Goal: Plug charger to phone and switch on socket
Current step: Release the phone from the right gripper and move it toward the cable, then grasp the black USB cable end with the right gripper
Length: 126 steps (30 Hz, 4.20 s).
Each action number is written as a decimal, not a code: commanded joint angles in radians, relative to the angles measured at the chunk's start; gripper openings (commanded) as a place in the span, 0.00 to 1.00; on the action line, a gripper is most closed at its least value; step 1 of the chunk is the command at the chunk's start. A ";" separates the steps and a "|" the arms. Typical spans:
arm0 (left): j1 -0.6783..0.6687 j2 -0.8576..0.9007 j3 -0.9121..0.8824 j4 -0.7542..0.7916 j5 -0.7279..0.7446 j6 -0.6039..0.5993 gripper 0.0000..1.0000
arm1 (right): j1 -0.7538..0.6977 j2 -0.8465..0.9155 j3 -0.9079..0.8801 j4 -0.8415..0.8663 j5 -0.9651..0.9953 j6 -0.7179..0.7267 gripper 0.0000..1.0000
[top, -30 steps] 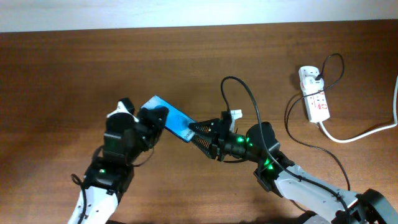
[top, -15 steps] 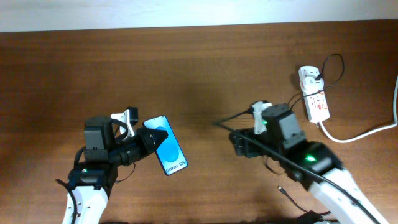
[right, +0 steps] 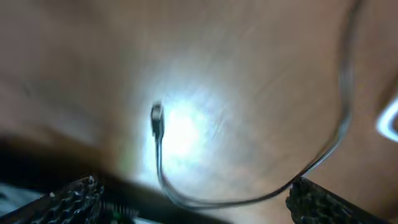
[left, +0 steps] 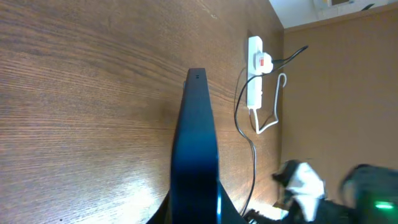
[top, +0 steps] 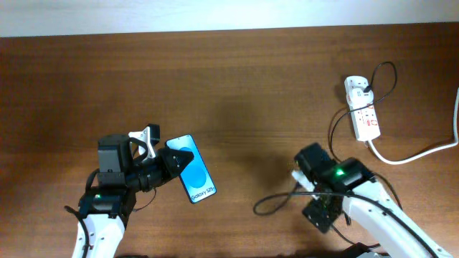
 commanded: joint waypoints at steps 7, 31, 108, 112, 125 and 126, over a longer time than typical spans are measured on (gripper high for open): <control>0.003 -0.006 0.008 0.007 0.033 0.013 0.00 | -0.024 0.022 -0.030 -0.068 0.300 -0.230 0.31; 0.003 -0.006 0.008 -0.012 0.000 0.013 0.06 | -0.192 -0.118 -0.151 0.067 -0.195 -0.291 0.74; 0.003 -0.006 0.008 -0.030 -0.080 0.016 0.18 | -0.112 0.344 -0.194 0.253 -0.150 -0.539 0.23; 0.003 -0.006 0.008 -0.031 -0.099 0.016 0.18 | -0.112 0.346 -0.195 0.358 -0.114 -0.540 0.04; 0.003 -0.006 0.008 -0.030 -0.140 0.016 0.14 | -0.112 0.347 -0.072 0.787 -0.187 -0.416 0.12; 0.003 -0.006 0.008 -0.031 -0.140 0.016 0.14 | -0.112 0.347 -0.060 0.785 -0.191 -0.331 0.37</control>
